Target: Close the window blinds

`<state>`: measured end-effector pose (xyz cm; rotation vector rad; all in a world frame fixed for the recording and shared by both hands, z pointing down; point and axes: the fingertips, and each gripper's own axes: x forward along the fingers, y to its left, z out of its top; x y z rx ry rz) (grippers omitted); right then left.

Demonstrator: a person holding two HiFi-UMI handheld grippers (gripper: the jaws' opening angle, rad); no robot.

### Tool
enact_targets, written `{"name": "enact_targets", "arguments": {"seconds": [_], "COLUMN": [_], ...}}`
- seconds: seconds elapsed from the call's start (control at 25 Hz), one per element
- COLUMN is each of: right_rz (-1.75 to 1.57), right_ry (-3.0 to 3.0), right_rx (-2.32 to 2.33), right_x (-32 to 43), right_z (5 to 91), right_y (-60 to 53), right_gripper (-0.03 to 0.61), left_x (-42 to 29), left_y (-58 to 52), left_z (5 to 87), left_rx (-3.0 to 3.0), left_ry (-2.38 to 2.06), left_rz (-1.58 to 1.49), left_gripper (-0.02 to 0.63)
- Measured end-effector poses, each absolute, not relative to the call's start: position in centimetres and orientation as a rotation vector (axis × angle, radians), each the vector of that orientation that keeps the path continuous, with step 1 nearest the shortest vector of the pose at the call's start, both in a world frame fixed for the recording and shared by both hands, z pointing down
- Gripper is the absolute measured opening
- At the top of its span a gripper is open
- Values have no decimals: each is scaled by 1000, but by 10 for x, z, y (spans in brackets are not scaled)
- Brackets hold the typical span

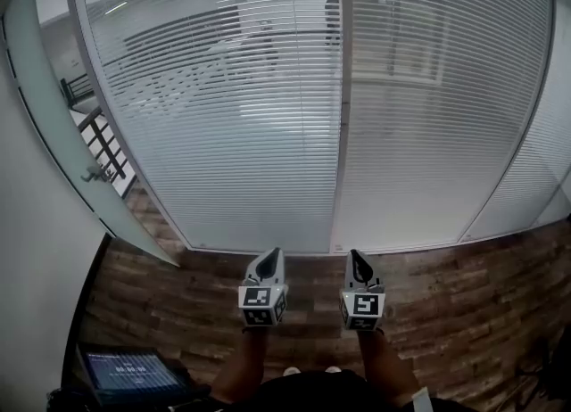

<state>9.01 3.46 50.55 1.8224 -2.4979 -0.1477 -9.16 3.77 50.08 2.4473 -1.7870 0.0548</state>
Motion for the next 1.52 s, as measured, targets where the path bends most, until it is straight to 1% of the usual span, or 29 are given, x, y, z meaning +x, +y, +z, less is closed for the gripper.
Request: {"name": "enact_targets", "arguments": {"seconds": [0.24,0.52,0.68,1.0,1.2,1.52], "right_rz": [-85,-107,-64,-78,-117,-152], "right_ry": [-2475,-2475,-2470,-2449,-2461,-2477], "right_rx": [1845,1826,1852,1885,1865,1857], "right_x": [88,74,64,60,57,71], "right_z": [511,513,509,505,499,497], "right_y": [25,17,20,16,5,-45], "right_gripper": [3,3,3,3,3,3], "left_x": [-97,-104,-113,-125,-122,-103], "left_y": [31,22,19,9,-1,-53], "left_z": [507,507,505,505,497,500], "left_rx": [2454,2446,2451,2483,2482,2507], "left_ry": [-1790,-1752,-1761,-1741,-1736,-1771], "left_rz": [110,82,82,89,89,107], "left_gripper": [0,0,0,0,0,0]}}
